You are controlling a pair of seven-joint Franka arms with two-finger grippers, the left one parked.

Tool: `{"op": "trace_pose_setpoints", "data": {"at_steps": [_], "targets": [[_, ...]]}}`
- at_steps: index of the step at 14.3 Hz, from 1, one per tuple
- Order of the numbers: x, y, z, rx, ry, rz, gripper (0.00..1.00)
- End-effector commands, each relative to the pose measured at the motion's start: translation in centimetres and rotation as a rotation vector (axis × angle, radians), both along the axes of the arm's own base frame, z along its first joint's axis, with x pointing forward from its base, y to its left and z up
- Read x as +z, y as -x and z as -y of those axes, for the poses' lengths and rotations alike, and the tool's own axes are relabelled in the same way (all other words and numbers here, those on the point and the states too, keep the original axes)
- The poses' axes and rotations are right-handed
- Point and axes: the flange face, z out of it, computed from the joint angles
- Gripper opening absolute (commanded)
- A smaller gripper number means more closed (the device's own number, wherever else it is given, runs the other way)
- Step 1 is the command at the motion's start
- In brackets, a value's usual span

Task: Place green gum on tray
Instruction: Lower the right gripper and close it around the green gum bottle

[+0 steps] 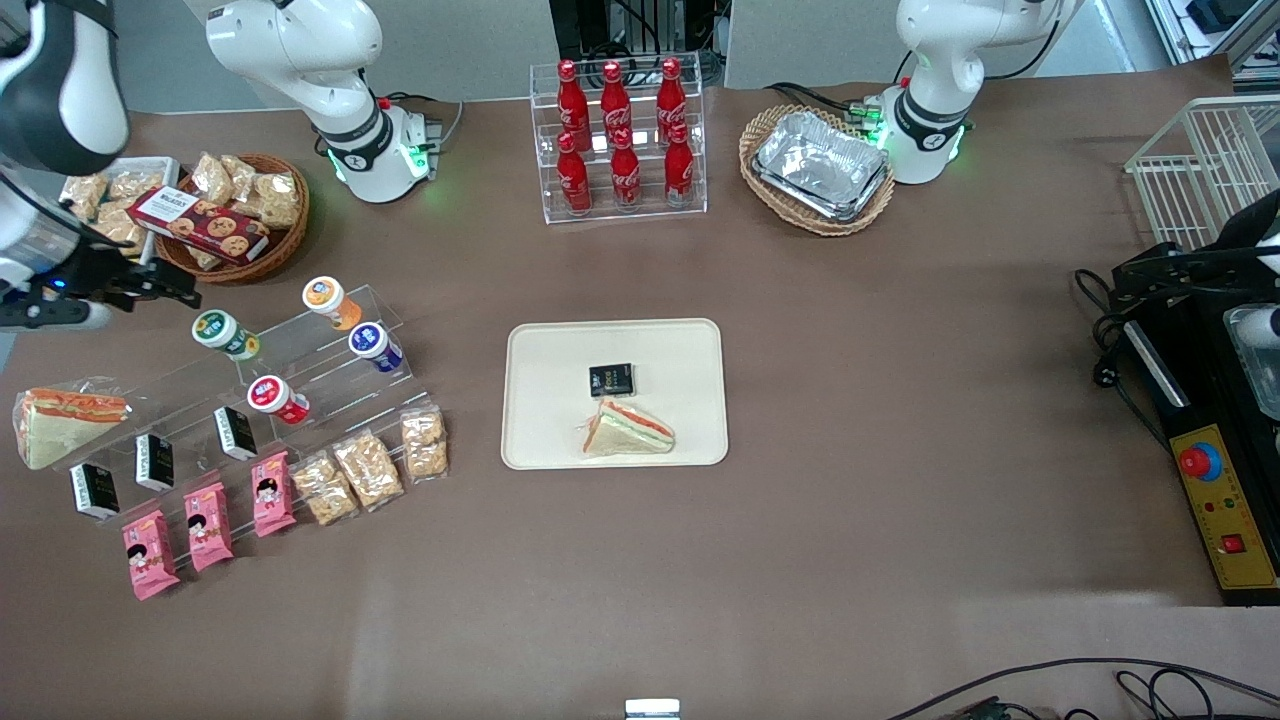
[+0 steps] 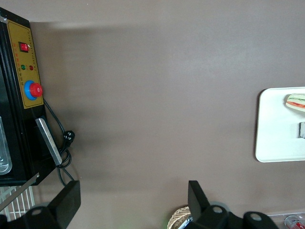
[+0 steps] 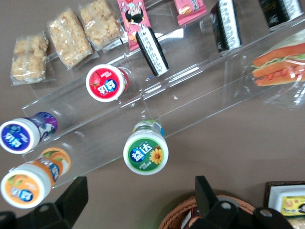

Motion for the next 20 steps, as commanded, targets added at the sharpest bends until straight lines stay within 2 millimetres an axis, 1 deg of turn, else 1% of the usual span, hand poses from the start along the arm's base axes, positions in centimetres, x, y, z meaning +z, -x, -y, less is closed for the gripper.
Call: {"op": "trace_pose_setpoints", "data": {"at_steps": [1,4,8,9,11,12,13,14,16,18,20], "targets": [[-2.7,1.7,-0.4,0.022,0.017,0.052,1.0],[-5.3,2.0,-0.8,0.027,0.019,0.062,1.0],[-8.4,1.9,-0.7,0.039,0.044,0.063,1.0],[-8.9,2.1,-0.2,0.029,0.046,0.064,1.0],[-9.2,2.1,-0.2,0.028,0.046,0.059,0.99],[-9.2,2.1,-0.2,0.028,0.046,0.059,0.94],[-9.1,2.1,-0.1,0.034,0.046,0.061,0.75],[-8.9,2.0,0.0,0.056,0.046,0.065,0.6],[-8.5,1.9,0.2,0.063,0.047,0.074,0.39],[-7.9,1.5,0.4,0.06,0.05,0.076,0.38],[-6.4,1.0,1.1,0.048,0.052,0.092,0.38]]}}
